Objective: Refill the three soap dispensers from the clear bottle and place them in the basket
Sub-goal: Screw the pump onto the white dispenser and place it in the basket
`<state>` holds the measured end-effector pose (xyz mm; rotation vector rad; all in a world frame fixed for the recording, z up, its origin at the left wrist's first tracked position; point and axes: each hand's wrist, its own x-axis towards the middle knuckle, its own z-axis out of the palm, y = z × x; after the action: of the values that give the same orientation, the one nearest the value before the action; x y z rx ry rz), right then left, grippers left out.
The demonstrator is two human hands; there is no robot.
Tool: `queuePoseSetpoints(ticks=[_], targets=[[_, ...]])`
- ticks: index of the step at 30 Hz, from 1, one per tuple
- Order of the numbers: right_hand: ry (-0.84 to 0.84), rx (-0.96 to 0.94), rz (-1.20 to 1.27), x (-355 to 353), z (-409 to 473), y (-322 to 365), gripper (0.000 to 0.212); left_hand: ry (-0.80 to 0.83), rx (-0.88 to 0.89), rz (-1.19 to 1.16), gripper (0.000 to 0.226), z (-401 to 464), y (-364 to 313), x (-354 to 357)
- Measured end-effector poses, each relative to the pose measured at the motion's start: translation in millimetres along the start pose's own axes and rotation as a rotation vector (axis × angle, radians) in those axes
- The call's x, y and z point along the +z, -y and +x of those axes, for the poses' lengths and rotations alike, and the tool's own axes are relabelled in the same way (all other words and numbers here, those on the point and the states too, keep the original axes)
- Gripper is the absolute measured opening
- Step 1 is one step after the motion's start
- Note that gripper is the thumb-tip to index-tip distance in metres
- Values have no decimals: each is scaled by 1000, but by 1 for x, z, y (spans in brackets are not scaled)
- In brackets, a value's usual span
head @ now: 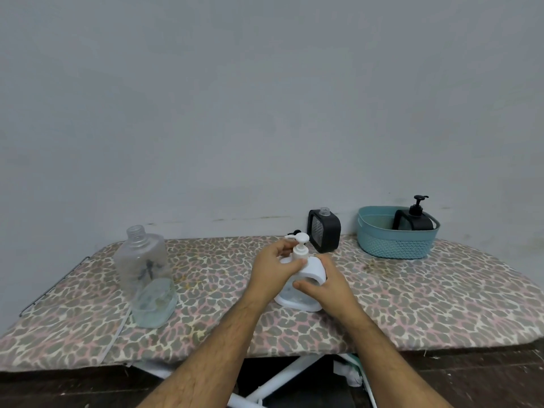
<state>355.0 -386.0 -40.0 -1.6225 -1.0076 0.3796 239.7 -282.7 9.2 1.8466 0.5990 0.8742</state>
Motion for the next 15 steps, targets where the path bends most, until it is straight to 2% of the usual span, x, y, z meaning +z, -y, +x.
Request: queuePoseSetpoints(ticks=[4, 10, 15], targets=[[56, -5, 18, 11, -1, 7, 43, -18, 7, 64, 29, -5, 0, -16], [115, -2, 60, 21, 2, 12, 50, -16, 60, 174, 29, -9, 5, -30], [152, 30, 16, 21, 10, 18, 49, -11, 58, 169, 23, -12, 7, -33]])
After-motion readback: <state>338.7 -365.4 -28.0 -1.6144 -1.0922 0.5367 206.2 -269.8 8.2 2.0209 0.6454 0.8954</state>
